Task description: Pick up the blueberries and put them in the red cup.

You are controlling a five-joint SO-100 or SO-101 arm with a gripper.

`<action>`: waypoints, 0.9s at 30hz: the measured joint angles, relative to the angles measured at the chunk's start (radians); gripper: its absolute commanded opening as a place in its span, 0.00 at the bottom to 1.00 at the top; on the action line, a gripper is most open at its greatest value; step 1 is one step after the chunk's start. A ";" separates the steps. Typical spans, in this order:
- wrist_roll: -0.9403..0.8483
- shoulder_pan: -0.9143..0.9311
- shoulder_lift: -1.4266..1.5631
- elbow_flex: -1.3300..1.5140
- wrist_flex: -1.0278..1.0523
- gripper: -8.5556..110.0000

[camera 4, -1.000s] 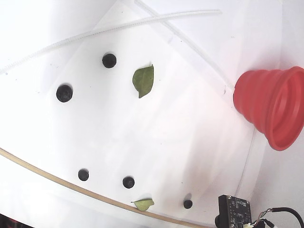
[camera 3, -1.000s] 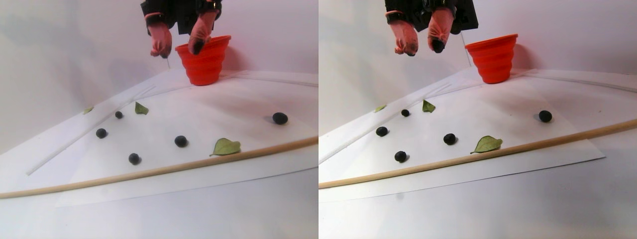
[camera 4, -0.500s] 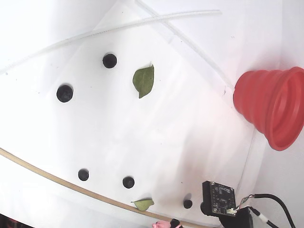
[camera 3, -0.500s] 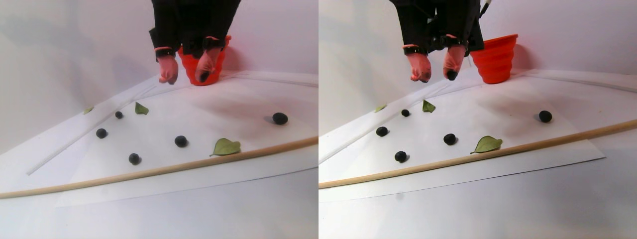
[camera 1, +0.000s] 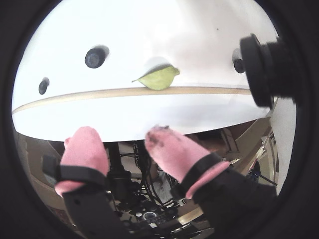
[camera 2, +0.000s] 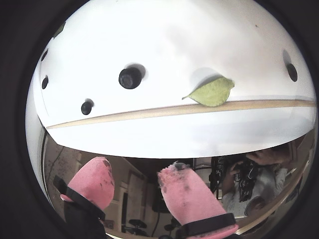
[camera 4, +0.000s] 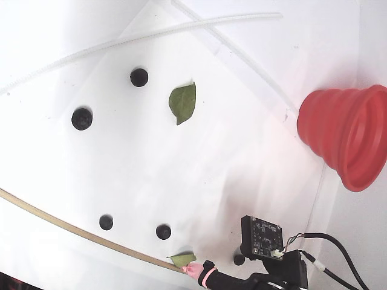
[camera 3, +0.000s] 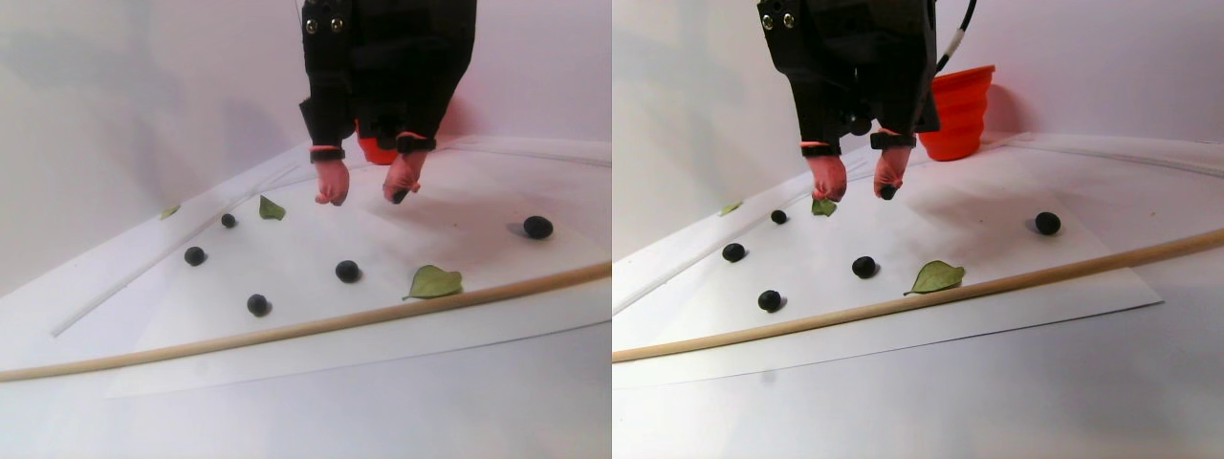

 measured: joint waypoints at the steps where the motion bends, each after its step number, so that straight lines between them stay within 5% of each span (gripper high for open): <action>1: 0.000 0.000 -0.015 0.002 -0.014 0.23; 27: 0.054 -0.064 -0.304 -0.101 -0.184 0.24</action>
